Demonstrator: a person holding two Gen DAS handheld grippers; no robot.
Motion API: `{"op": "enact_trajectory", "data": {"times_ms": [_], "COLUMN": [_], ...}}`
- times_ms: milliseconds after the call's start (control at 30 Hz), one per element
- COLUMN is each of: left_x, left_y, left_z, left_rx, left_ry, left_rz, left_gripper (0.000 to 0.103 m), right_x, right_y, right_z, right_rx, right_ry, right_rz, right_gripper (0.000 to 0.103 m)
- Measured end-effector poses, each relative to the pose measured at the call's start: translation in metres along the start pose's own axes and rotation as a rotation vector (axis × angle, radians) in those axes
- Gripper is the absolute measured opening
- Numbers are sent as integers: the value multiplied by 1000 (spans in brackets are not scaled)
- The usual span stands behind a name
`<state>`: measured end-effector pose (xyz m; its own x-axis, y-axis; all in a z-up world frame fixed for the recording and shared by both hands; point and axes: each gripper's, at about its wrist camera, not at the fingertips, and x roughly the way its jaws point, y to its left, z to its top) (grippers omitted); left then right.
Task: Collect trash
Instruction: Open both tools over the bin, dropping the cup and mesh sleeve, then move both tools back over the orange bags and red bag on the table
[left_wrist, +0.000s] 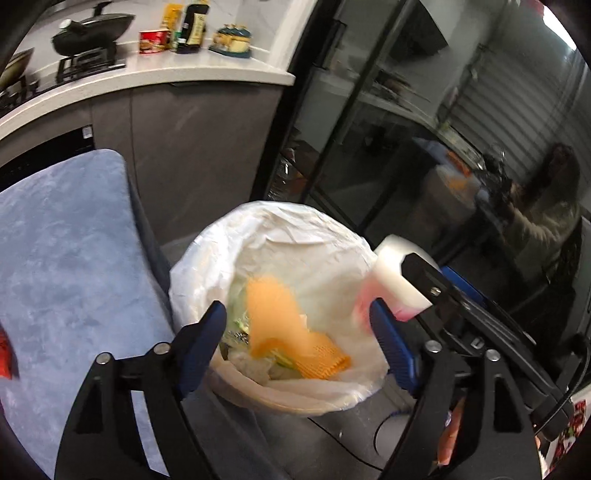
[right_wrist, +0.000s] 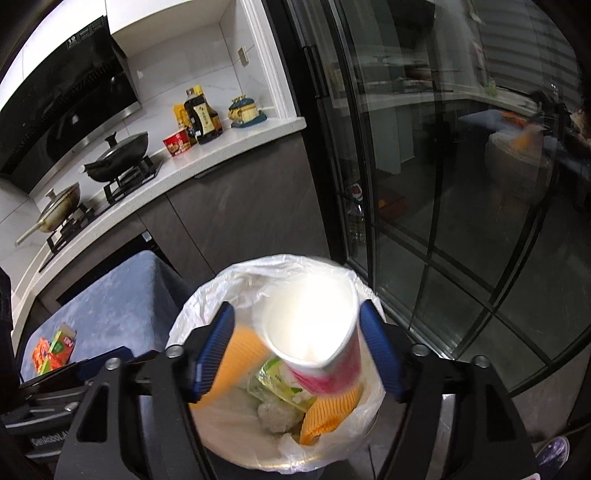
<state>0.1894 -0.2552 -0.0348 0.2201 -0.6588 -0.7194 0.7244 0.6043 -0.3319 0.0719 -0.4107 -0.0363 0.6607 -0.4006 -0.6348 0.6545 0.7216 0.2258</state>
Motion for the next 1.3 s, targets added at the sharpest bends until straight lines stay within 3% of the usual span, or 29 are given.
{"op": "enact_trajectory", "data": {"times_ms": [167, 333, 633, 900, 1000, 1300], "left_x": [-14, -36, -97, -160, -182, -220], "left_y": [12, 26, 70, 146, 182, 281], "left_z": [2, 6, 0, -33, -53, -107], "left_rx": [-29, -34, -85, -206, -259, -493], "left_ry": [-30, -96, -195, -239, -228, -184], "left_rz": [31, 87, 205, 375, 479, 631], "left_gripper": [79, 90, 90, 90, 90, 90], "right_x": [-10, -24, -50, -47, -41, -13], "right_y": [9, 28, 88, 173, 210, 309], "right_z": [5, 7, -5, -36, -52, -105], "right_rx": [15, 2, -76, -223, -279, -454], "right_ry": [-24, -36, -45, 25, 67, 159], "right_rz": [29, 82, 174, 283, 332, 415], "right_gripper": [73, 73, 73, 73, 73, 73]}}
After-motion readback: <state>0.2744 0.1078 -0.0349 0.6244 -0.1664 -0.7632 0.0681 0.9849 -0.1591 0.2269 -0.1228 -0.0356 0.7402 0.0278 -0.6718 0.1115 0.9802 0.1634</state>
